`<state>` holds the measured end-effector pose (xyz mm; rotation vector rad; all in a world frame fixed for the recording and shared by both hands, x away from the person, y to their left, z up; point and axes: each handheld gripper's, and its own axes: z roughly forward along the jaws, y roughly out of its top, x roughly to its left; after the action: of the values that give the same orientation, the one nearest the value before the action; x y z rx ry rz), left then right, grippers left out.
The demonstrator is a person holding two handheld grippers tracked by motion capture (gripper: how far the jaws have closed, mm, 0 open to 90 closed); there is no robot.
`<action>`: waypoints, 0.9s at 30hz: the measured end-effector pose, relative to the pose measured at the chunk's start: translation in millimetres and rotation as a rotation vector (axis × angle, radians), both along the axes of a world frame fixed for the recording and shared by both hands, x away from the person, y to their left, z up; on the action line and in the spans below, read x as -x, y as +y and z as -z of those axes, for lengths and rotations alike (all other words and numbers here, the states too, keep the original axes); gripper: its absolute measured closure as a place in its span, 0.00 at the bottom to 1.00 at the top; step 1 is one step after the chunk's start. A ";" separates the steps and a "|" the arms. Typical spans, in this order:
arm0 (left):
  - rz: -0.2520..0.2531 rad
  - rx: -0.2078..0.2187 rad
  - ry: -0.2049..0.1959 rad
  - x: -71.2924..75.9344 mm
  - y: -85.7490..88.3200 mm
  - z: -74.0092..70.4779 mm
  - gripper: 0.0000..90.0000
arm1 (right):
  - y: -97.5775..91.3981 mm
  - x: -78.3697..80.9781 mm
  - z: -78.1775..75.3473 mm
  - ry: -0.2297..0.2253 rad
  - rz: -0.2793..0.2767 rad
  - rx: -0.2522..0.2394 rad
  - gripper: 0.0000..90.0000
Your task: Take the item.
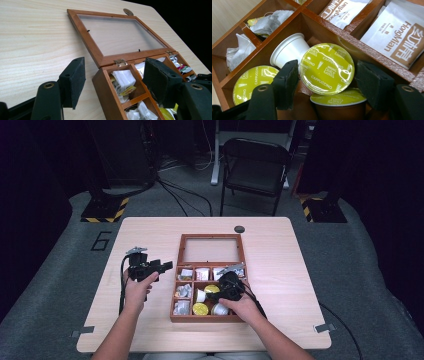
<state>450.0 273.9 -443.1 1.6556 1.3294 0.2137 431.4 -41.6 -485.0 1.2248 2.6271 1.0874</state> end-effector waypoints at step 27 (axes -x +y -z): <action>-0.030 0.006 0.004 5.3 10.1 1.7 0.38 | 8.8 -5.9 3.1 0.032 -0.041 0.030 0.41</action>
<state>444.7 284.0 -444.9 1.6325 1.3576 0.2240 437.2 -32.8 -488.0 1.1982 2.6938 1.0382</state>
